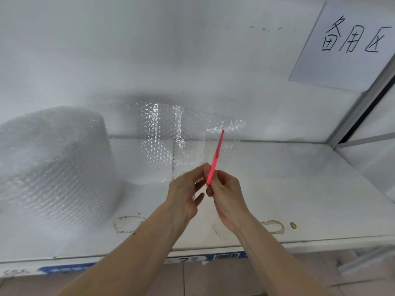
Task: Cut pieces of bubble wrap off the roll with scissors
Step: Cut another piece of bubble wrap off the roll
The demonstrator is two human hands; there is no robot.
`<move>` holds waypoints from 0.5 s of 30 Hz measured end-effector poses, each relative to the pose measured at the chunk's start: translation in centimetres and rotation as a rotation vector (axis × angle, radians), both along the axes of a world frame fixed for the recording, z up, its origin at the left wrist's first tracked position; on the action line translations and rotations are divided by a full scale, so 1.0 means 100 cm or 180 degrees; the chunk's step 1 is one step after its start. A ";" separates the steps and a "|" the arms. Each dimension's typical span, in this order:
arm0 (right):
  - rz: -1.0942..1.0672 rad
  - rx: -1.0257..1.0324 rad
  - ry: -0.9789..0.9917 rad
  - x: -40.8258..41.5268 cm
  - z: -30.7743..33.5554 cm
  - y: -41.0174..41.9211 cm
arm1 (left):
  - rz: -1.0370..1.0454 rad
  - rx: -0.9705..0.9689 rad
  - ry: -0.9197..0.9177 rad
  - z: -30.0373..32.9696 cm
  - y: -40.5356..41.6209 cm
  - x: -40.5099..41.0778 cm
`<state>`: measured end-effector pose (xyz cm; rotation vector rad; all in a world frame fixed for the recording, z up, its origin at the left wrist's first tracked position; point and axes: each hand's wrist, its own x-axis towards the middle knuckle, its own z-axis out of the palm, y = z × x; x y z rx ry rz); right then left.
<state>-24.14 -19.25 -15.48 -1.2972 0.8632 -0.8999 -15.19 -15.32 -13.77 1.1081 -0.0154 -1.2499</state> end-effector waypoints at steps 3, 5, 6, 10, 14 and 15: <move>0.0002 -0.0017 -0.0044 0.000 0.000 0.001 | 0.0026 0.0003 0.0006 -0.001 -0.001 0.000; -0.0006 -0.0025 -0.0044 0.000 0.000 0.000 | 0.0027 -0.0004 0.0004 -0.001 -0.001 0.000; -0.0002 -0.0019 -0.0029 0.000 0.000 0.000 | 0.0026 -0.0009 -0.0002 0.000 -0.001 0.000; 0.0030 0.0055 -0.0031 0.000 0.002 -0.001 | 0.0034 -0.0017 -0.0041 0.001 0.001 -0.001; -0.0021 0.0034 -0.0013 -0.001 0.001 -0.003 | 0.0030 0.0001 -0.0095 0.002 0.001 0.000; -0.0042 0.0022 -0.0015 -0.001 0.001 -0.004 | 0.0030 0.0006 -0.0099 0.002 0.001 0.000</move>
